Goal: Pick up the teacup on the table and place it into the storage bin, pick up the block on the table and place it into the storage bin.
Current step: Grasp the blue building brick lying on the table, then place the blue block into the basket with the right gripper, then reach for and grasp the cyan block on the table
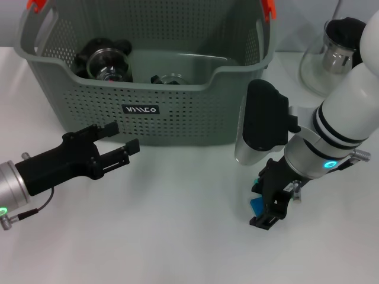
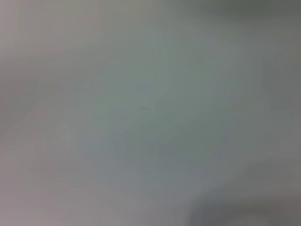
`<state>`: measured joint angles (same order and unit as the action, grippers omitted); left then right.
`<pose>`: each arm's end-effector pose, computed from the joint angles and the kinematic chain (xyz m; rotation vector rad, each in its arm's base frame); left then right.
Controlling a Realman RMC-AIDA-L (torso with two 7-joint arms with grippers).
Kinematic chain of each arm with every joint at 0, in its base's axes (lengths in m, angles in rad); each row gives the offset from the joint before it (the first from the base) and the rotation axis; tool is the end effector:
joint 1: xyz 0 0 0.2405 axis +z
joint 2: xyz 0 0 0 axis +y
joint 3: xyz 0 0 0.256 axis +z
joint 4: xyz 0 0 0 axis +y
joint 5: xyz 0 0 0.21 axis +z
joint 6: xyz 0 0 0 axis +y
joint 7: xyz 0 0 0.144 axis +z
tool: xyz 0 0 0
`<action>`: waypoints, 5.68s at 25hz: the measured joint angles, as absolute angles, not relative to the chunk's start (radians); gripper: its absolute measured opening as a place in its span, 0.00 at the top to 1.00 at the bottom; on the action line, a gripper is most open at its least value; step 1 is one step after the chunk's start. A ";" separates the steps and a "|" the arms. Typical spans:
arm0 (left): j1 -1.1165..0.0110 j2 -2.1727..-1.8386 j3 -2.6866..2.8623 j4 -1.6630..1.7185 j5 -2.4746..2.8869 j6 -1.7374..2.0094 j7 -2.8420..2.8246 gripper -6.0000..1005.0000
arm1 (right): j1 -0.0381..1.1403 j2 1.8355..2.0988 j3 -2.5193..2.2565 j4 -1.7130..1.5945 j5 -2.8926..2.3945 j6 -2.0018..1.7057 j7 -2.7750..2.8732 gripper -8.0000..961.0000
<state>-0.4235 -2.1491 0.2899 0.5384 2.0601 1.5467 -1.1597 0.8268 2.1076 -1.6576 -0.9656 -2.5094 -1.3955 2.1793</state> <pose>-0.3122 0.2904 -0.0078 -2.3631 -0.7640 -0.8700 0.1601 0.3520 -0.0882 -2.9613 0.2143 -0.8086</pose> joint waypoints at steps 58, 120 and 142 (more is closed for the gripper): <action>-0.428 -2.147 0.284 0.528 2.060 1.537 -1.160 0.28 | 0.686 2.097 -1.203 -1.207 -2.311 -1.705 2.046 0.55; -0.401 -2.118 0.268 0.604 2.161 1.879 -1.196 0.42 | 1.321 2.108 -1.375 -0.660 -2.578 -0.889 2.472 0.53; -0.404 -2.121 0.265 0.598 2.149 1.877 -1.195 0.42 | 0.520 2.096 -1.287 -1.479 -1.662 -1.116 1.970 0.26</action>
